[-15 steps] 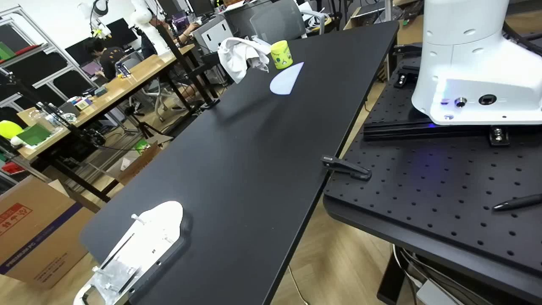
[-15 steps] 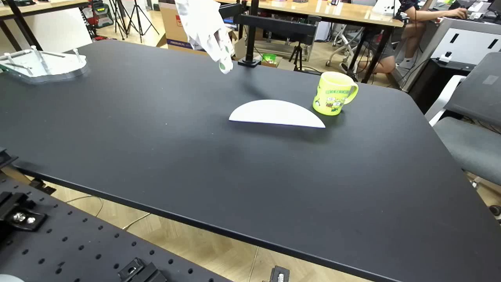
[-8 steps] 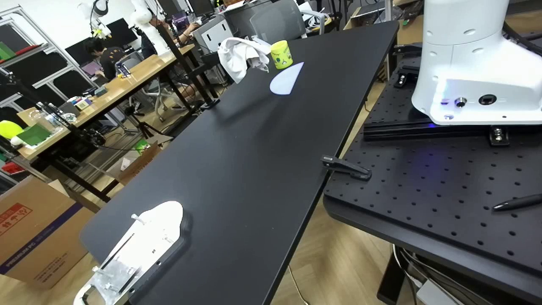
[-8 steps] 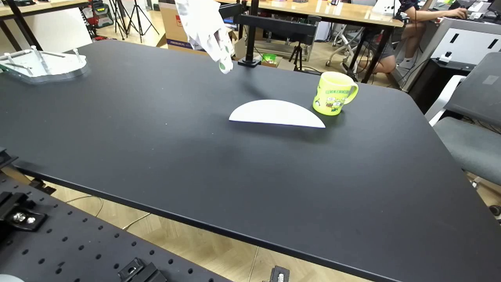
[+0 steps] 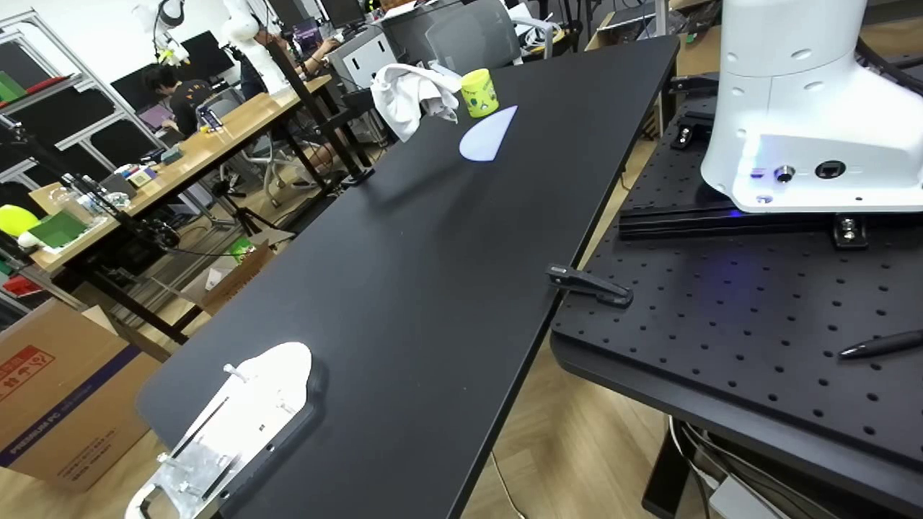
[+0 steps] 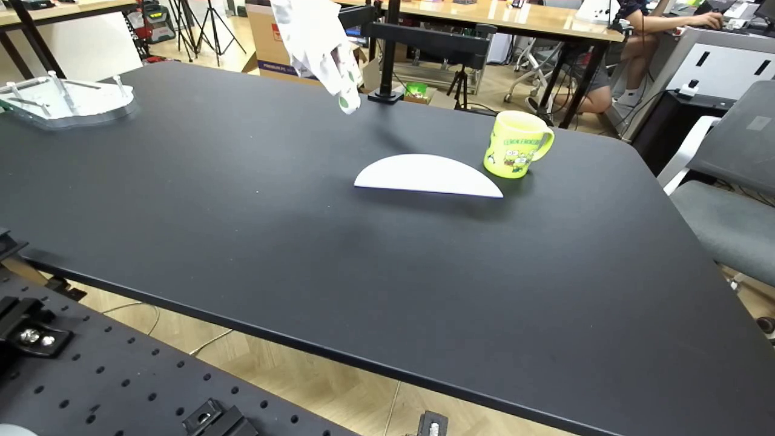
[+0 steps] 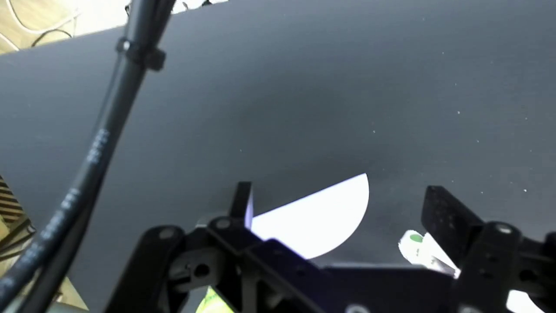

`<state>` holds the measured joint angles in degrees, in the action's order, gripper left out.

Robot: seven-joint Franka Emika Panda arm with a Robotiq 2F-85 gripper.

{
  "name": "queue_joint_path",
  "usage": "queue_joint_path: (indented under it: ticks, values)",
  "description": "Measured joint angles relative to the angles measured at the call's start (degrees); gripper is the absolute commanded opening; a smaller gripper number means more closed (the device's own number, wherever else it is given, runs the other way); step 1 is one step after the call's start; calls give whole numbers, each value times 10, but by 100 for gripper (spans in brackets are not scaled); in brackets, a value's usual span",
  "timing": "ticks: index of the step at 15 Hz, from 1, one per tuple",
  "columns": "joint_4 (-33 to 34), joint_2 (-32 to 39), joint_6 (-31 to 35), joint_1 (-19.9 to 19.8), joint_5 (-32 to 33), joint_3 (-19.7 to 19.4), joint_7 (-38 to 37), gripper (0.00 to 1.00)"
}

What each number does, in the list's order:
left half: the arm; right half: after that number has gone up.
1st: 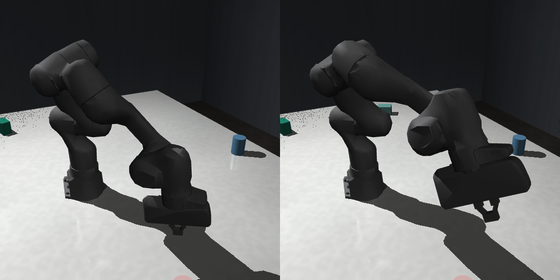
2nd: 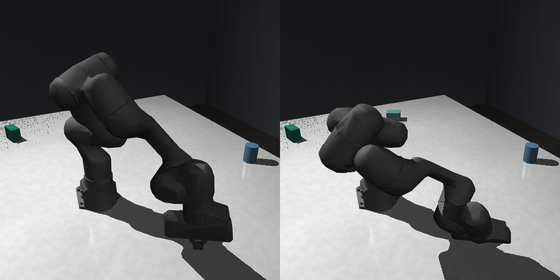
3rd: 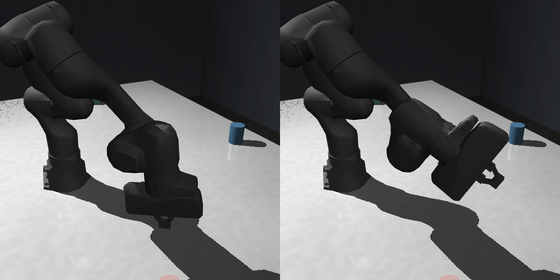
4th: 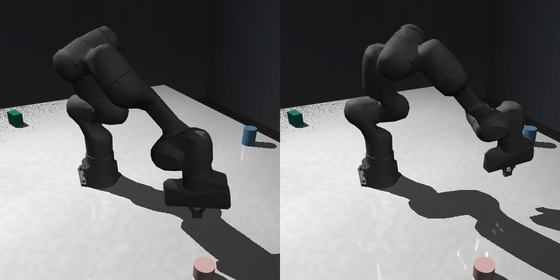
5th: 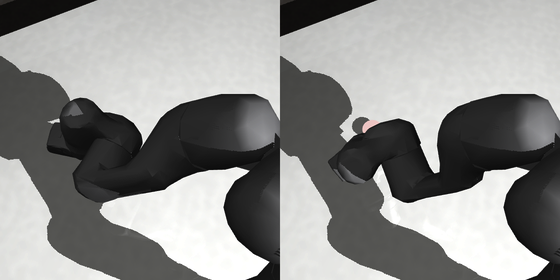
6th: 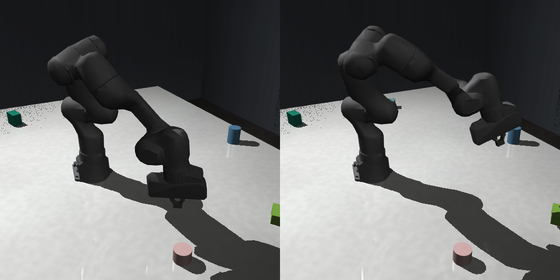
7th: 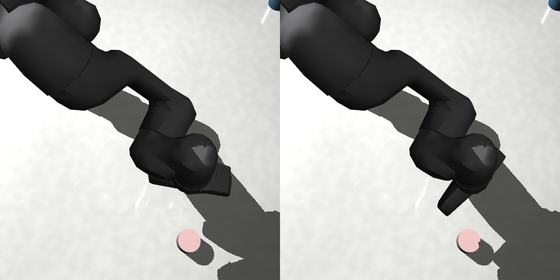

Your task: Take the cloth down and place it on the table

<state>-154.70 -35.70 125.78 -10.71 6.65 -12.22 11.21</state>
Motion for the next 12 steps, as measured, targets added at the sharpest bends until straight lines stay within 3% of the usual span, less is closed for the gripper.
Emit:
queue_joint_path:
  ticks: [8, 12]
  values:
    - [7, 109, 174, 90, -39, 81, -6, 100]
    - [41, 164, 194, 114, -16, 105, 19, 100]
